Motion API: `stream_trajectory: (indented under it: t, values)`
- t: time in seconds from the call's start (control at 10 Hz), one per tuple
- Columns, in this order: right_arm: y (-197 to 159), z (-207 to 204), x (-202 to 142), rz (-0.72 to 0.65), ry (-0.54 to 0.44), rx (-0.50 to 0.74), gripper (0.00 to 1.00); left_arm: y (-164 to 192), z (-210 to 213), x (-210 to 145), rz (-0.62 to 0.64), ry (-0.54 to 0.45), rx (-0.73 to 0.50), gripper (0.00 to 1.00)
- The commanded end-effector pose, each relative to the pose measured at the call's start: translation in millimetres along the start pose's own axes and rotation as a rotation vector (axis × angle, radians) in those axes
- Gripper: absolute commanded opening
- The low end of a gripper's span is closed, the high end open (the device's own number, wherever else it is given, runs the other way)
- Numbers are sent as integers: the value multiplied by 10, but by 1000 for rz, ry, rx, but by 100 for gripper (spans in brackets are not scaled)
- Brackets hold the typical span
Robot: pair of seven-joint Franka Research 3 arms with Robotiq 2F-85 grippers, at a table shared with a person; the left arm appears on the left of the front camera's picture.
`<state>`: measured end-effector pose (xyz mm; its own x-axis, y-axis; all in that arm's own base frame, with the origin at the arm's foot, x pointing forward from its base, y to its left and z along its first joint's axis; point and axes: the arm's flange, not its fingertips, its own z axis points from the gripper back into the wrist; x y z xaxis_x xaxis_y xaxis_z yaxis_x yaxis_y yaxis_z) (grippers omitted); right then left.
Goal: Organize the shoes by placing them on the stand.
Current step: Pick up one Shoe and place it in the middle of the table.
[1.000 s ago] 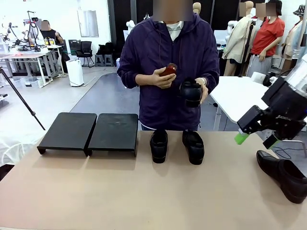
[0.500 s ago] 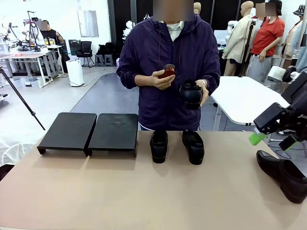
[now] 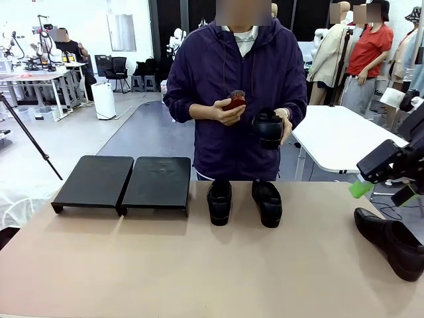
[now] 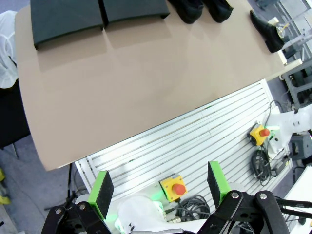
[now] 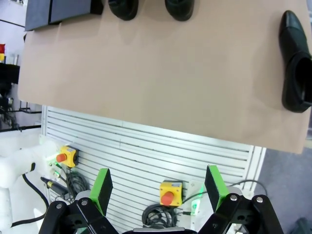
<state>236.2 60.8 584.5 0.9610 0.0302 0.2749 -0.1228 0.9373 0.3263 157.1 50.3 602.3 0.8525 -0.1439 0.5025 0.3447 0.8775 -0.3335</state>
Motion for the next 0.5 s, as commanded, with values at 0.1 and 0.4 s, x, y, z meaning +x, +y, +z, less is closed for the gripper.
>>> stream_trajectory:
  t: [0.1,0.4]
  values:
    - [24,-22,-32,22,-12,17,100,-14,-2,3,-9,1,-8,100]
    - [111,88,-80,44,-29,3,100,-14,-2,3,-9,1,-8,100]
